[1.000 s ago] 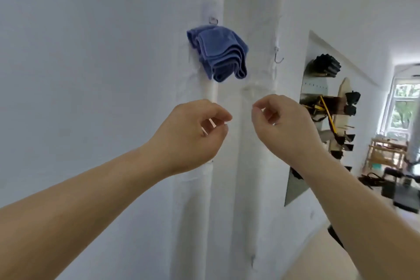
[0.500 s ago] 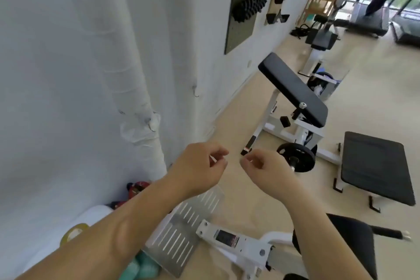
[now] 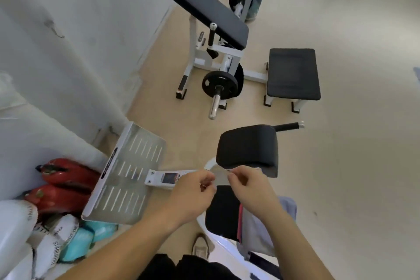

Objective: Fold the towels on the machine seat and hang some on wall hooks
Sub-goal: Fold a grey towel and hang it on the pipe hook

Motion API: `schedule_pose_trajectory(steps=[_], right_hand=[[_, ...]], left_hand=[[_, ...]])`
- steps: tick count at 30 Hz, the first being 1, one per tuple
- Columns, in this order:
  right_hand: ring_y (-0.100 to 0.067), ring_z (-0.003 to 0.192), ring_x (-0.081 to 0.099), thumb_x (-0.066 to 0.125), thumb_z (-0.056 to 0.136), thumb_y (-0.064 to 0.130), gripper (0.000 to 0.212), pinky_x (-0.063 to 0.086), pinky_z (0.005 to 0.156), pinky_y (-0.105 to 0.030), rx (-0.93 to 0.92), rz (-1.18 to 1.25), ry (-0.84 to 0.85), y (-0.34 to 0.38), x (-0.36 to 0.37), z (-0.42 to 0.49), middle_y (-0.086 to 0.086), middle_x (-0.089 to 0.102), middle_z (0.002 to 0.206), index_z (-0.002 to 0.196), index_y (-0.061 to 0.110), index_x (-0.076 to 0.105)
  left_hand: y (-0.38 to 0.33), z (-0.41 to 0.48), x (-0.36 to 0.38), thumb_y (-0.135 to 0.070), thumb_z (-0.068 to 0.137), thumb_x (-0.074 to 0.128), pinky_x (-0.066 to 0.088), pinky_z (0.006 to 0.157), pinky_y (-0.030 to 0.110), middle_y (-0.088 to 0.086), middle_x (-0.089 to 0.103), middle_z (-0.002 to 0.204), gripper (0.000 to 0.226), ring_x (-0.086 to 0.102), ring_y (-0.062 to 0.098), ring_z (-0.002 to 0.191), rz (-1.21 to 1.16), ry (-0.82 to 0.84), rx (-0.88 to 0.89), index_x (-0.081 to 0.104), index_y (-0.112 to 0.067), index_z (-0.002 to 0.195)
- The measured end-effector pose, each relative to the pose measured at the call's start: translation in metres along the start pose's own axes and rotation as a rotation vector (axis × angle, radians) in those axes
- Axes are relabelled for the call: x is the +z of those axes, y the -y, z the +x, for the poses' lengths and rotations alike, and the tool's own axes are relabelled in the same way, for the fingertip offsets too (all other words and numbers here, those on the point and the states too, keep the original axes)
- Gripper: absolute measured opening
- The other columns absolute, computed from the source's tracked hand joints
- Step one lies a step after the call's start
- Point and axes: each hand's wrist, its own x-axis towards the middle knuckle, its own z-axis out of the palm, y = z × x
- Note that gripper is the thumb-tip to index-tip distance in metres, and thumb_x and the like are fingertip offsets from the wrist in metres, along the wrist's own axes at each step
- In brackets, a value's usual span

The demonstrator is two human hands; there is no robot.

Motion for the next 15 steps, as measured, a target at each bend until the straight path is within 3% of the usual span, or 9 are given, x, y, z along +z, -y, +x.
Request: schedule_pose_trajectory(steps=[2, 4, 6, 8, 11, 15], right_hand=[[-0.002, 0.078, 0.063, 0.059, 0.101, 0.031, 0.012, 0.044, 0.067, -0.015, 0.06, 0.01, -0.055, -0.038, -0.007, -0.009, 0.011, 0.069, 0.083, 0.097, 0.029, 0.07], [-0.005, 0.09, 0.064, 0.057, 0.1, 0.037, 0.016, 0.045, 0.071, -0.018, 0.173, -0.038, -0.154, -0.076, -0.013, -0.019, 0.009, 0.069, 0.101, 0.108, 0.031, 0.069], [-0.02, 0.105, 0.063, 0.053, 0.098, 0.04, 0.029, 0.046, 0.078, -0.03, 0.336, -0.126, -0.214, -0.114, -0.017, -0.029, 0.001, 0.062, 0.121, 0.123, 0.03, 0.065], [-0.029, 0.101, 0.06, 0.049, 0.096, 0.039, 0.033, 0.048, 0.082, -0.035, 0.462, -0.128, -0.175, -0.143, -0.017, -0.04, -0.006, 0.057, 0.124, 0.126, 0.028, 0.061], [-0.023, 0.093, 0.058, 0.052, 0.095, 0.036, 0.039, 0.052, 0.085, -0.035, 0.456, 0.002, -0.114, -0.166, -0.007, -0.059, -0.008, 0.059, 0.126, 0.133, 0.028, 0.057], [-0.02, 0.126, 0.054, 0.06, 0.098, 0.033, 0.055, 0.044, 0.097, -0.028, 0.392, 0.15, -0.131, -0.181, 0.0, -0.081, -0.002, 0.052, 0.143, 0.149, 0.02, 0.047]], left_hand=[[-0.002, 0.005, 0.033, -0.027, 0.1, 0.061, 0.046, 0.086, 0.011, -0.013, 0.068, 0.125, 0.032, 0.06, -0.001, 0.104, 0.023, 0.073, -0.008, 0.064, -0.028, 0.132], [-0.004, 0.007, 0.063, -0.025, 0.101, 0.062, 0.041, 0.082, 0.007, -0.013, 0.067, 0.123, 0.031, 0.058, -0.001, 0.105, 0.019, 0.125, -0.035, 0.064, -0.026, 0.132], [-0.002, 0.006, 0.089, -0.023, 0.1, 0.063, 0.045, 0.088, 0.015, -0.013, 0.066, 0.116, 0.028, 0.059, 0.002, 0.105, 0.0, 0.176, -0.087, 0.066, -0.025, 0.128], [0.002, 0.004, 0.112, -0.023, 0.098, 0.064, 0.052, 0.094, 0.027, -0.011, 0.066, 0.108, 0.019, 0.062, 0.007, 0.104, 0.002, 0.231, -0.15, 0.066, -0.026, 0.117], [0.009, 0.002, 0.138, -0.026, 0.092, 0.072, 0.058, 0.094, 0.039, -0.001, 0.068, 0.104, 0.015, 0.067, 0.017, 0.099, -0.066, 0.252, -0.247, 0.062, -0.026, 0.103], [0.009, 0.002, 0.162, -0.022, 0.082, 0.083, 0.062, 0.082, 0.039, 0.005, 0.069, 0.099, 0.029, 0.069, 0.021, 0.091, -0.199, 0.11, -0.348, 0.058, -0.023, 0.096]])
